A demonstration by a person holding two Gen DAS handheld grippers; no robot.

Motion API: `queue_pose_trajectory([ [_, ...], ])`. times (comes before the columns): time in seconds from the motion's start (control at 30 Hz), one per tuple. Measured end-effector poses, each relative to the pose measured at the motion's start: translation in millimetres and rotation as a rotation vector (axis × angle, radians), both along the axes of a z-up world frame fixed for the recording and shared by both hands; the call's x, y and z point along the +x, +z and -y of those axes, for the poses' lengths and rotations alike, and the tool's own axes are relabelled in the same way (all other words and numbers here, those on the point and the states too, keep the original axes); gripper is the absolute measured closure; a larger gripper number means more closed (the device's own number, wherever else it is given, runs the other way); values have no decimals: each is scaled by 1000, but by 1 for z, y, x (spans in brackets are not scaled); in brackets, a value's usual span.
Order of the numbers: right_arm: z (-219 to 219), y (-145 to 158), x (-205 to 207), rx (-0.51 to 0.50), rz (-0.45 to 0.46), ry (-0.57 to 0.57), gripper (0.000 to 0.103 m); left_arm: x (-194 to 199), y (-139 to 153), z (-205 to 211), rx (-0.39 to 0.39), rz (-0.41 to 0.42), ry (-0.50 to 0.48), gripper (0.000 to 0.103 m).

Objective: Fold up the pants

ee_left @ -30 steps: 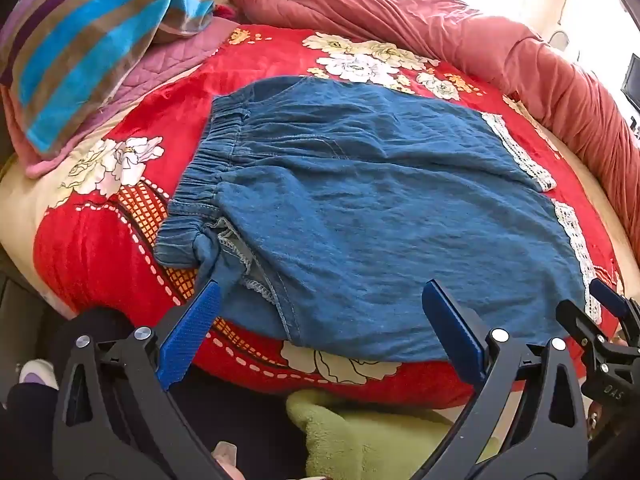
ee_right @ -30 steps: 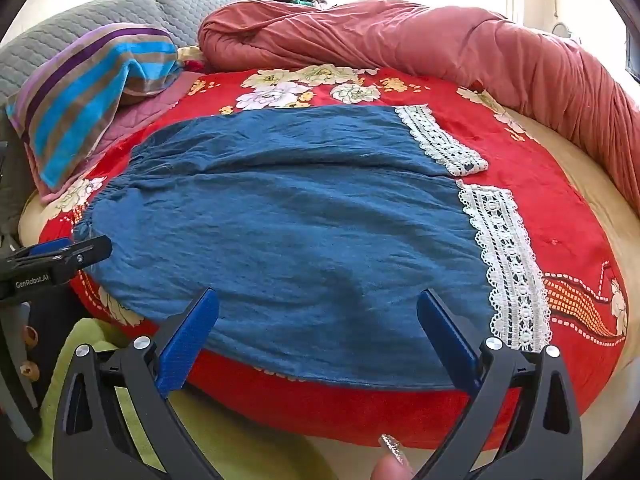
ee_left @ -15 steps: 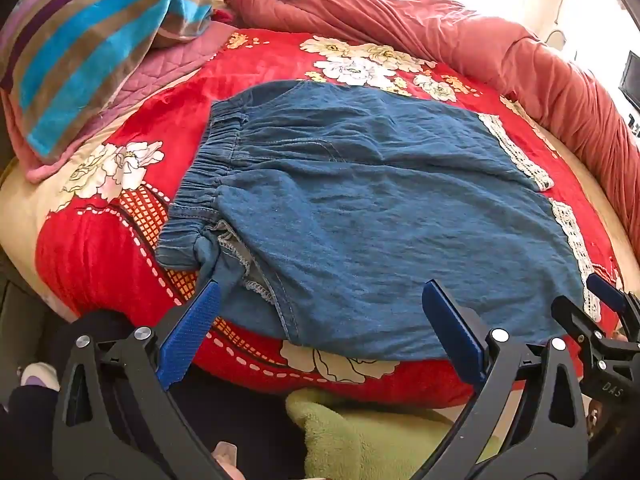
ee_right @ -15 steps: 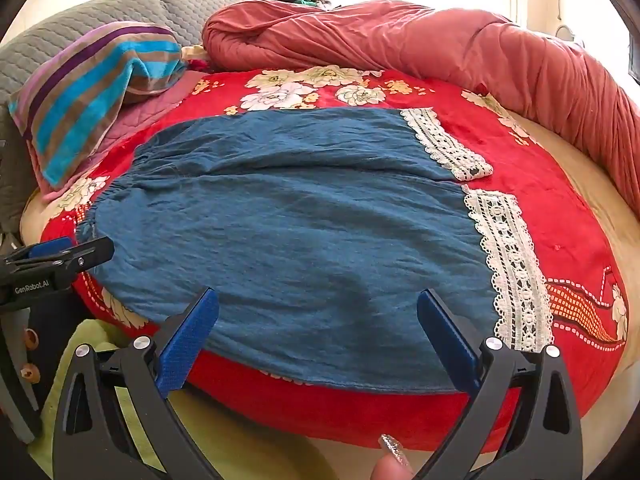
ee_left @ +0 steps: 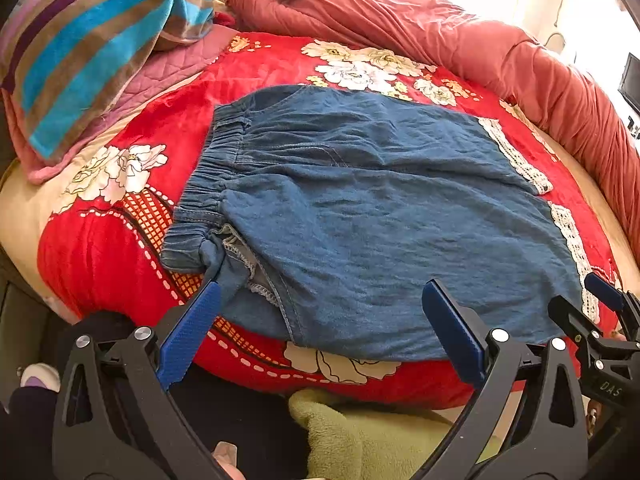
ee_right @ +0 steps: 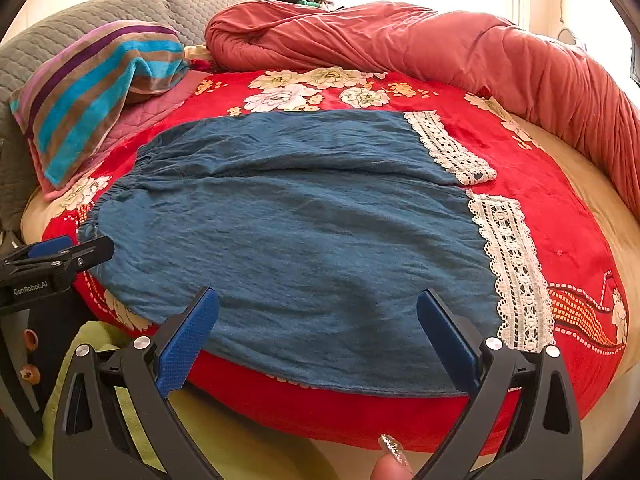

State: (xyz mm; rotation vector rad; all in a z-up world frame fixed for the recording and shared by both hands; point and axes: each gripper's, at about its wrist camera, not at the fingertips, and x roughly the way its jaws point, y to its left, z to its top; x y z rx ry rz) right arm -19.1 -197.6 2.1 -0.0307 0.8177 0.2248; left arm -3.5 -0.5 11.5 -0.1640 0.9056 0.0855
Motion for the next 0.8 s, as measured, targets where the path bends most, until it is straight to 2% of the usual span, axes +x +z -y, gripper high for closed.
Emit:
queue_pose_trajectory([
  [0.8,3,1,-1,2,5,-1,4,-3,3,1,9,19,0,8],
])
